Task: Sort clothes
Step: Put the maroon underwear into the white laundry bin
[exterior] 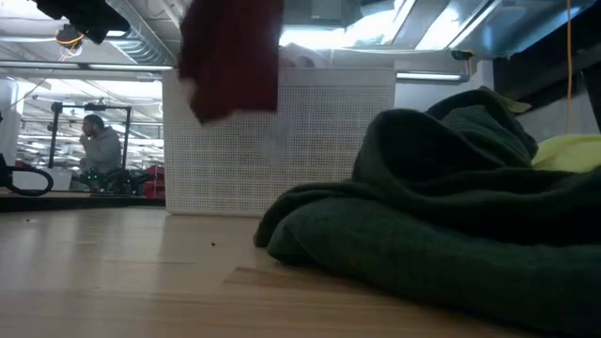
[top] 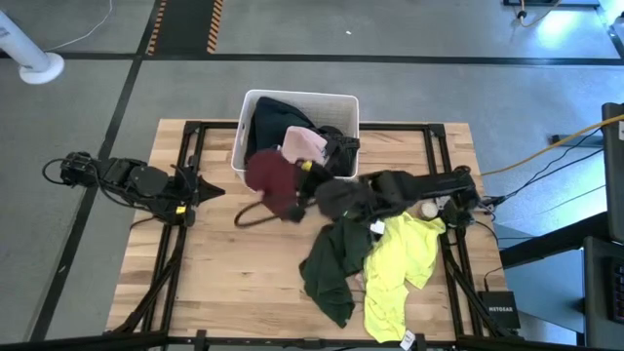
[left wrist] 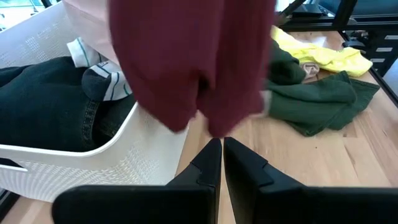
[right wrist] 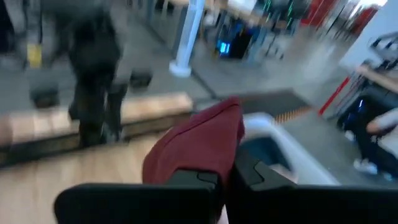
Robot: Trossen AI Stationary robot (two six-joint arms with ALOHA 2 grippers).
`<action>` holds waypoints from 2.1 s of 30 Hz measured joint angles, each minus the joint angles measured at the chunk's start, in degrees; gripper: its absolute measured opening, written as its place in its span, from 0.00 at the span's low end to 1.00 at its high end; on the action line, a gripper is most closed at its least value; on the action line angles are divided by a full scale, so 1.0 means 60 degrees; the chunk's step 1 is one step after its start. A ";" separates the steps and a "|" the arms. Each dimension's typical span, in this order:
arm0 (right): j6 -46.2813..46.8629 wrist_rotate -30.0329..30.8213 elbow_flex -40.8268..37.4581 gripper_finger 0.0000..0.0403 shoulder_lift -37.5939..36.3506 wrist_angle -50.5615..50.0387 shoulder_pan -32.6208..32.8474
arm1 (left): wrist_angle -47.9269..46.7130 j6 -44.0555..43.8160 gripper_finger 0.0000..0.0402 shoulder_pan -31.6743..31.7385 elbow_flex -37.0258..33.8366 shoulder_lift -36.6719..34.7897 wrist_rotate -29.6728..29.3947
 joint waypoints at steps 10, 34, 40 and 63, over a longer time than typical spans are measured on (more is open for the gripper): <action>-0.4317 0.0060 0.0000 0.03 -0.0152 0.6005 -0.1419 | -0.0007 0.0000 0.03 0.0004 0.0000 0.0004 0.0004; -0.2922 -0.0201 -0.0724 0.03 -0.0138 0.3384 -0.3934 | 0.0000 0.0003 0.03 0.0000 0.0004 0.0000 0.0003; -0.1371 -0.0715 -0.2201 0.03 -0.0138 0.2090 -0.4063 | 0.0000 0.0004 0.03 0.0004 0.0000 0.0004 0.0001; 0.0480 -0.2054 -0.2026 0.50 -0.0116 -0.0127 -0.3954 | 0.0015 0.0216 0.03 0.0001 0.0003 0.0003 0.0003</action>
